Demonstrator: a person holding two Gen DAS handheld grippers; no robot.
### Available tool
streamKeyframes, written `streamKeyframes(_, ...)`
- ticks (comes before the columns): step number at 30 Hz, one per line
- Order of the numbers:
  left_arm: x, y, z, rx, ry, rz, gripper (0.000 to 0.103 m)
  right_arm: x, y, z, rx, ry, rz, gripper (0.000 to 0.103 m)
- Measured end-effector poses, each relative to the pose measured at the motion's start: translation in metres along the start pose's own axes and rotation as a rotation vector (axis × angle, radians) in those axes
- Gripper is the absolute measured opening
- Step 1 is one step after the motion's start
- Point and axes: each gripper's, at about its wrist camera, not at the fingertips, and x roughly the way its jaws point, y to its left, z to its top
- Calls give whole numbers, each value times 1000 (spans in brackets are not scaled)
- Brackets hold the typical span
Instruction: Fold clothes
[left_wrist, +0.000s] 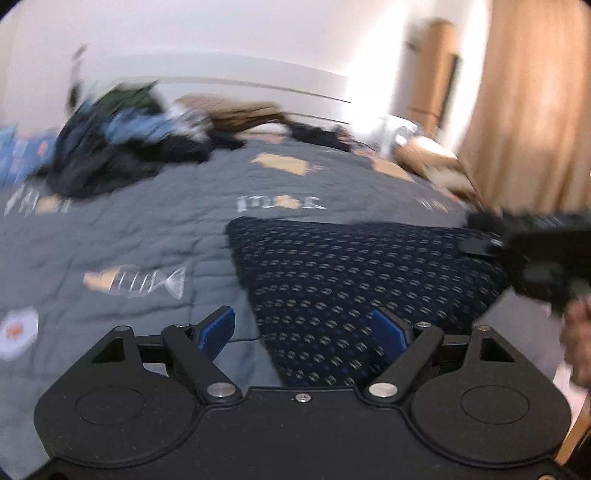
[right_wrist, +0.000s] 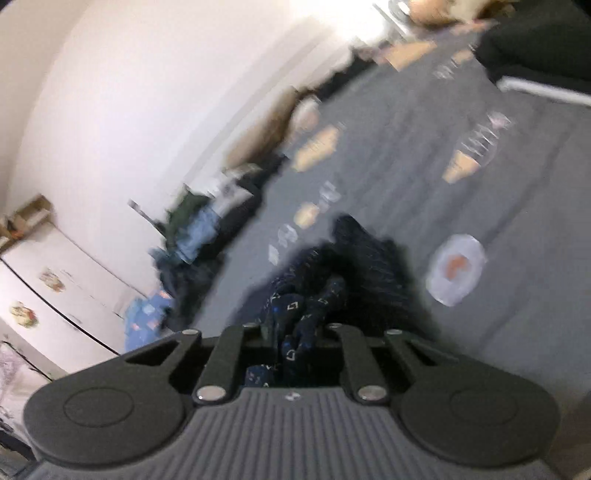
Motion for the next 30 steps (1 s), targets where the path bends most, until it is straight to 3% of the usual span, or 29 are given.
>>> streamKeyframes(4, 4, -38, -17, 258, -24, 36, 86, 7, -26, -7, 64, 30, -84, 12)
streamKeyframes(7, 11, -59, -31, 426, -44, 77, 86, -7, -21, -6, 43, -12, -55, 12)
streamKeyframes(10, 23, -73, -43, 561, -56, 125, 86, -6, -18, -6, -4, -8, -68, 12)
streamKeyframes(12, 33, -81, -50, 643, -57, 155, 86, 3, -28, -8, 30, 26, -92, 13)
streamKeyframes(18, 47, -78, -55, 794, -8, 210, 76, 1, -37, -11, 55, 42, -98, 13)
streamKeyframes(22, 54, -85, -72, 929, 41, 220, 77, -9, -28, -9, 32, 6, -83, 13)
streamKeyframes(26, 63, -82, -74, 932, 9, 252, 77, -6, -31, -8, 52, 18, -82, 13)
streamKeyframes(28, 67, -80, -73, 928, -8, 267, 63, -2, -32, -9, 43, 25, -99, 13)
streamKeyframes(30, 72, -78, -73, 923, -24, 282, 62, -1, -34, -10, 35, 28, -119, 13)
